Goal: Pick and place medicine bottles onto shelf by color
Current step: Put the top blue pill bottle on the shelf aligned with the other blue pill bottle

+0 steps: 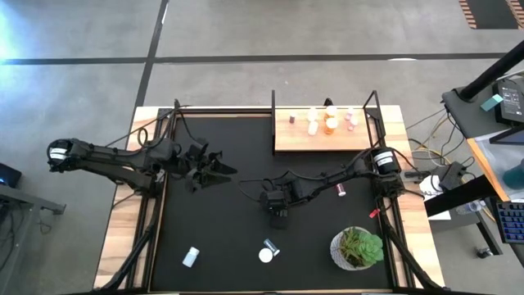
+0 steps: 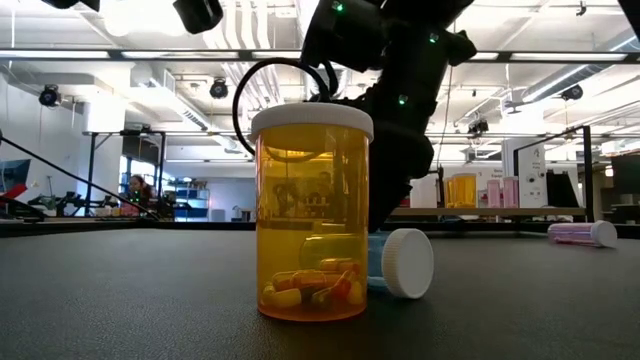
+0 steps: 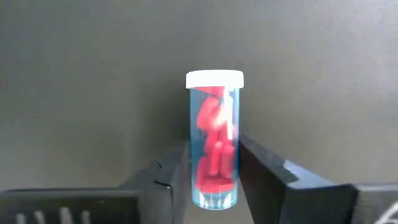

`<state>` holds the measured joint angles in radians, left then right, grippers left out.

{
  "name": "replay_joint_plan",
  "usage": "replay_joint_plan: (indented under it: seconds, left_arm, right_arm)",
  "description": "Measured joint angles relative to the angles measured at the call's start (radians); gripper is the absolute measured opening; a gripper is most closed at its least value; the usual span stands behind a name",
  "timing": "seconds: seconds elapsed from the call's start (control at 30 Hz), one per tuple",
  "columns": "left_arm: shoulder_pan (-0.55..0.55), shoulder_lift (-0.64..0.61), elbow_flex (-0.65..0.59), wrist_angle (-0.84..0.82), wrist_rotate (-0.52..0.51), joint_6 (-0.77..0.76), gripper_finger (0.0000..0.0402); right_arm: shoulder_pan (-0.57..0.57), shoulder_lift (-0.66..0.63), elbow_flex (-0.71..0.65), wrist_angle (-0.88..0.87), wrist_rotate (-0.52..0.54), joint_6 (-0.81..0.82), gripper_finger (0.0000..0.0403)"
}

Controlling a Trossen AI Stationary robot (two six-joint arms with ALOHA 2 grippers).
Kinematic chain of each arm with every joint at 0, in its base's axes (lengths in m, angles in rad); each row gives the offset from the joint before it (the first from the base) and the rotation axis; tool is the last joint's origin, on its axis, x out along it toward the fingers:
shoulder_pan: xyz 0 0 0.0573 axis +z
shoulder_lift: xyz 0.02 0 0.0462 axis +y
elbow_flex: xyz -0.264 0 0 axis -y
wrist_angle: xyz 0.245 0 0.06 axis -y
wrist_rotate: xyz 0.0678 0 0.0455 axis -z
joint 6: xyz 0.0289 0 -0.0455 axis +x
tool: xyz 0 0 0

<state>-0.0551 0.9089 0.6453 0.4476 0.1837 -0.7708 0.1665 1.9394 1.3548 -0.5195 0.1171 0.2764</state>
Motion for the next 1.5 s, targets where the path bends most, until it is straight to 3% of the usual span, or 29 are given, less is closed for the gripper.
replay_joint_plan:
  seconds: [0.2, 0.4, 0.57, 0.83, 0.97, 1.23, 1.5]
  left_arm:
    - [0.003, 0.041, 0.000, -0.004, 0.000, 0.001, 0.0215]
    - [0.003, 0.112, 0.000, -0.005, -0.021, 0.040, 0.0215]
    - [0.003, 0.167, 0.000, 0.020, -0.150, 0.133, 0.0215]
    - [0.003, 0.188, 0.018, 0.074, -0.377, 0.405, 0.0215]
    - [0.010, 0.188, 0.025, 0.090, -0.471, 0.448, 0.0215]
    - [0.060, 0.289, 0.029, 0.266, -0.485, 0.478, 0.0215]
    - [0.084, 0.389, 0.029, 0.501, -0.485, 0.544, 0.0215]
  right_arm:
    - [-0.006, -0.067, -0.002, 0.003, 0.022, 0.000, 0.0085]
    - [-0.036, -0.164, -0.002, 0.000, 0.027, 0.000, 0.0101]
    - [-0.069, -0.268, -0.003, 0.000, 0.090, -0.018, 0.0103]
    - [-0.144, -0.449, -0.037, -0.002, 0.197, -0.043, 0.0101]
    - [-0.188, -0.516, -0.043, 0.034, 0.254, -0.042, 0.0103]
    - [-0.224, -0.538, -0.043, 0.344, 0.250, -0.104, 0.0102]
    - [-0.225, -0.537, -0.041, 0.390, 0.248, -0.105, 0.0104]
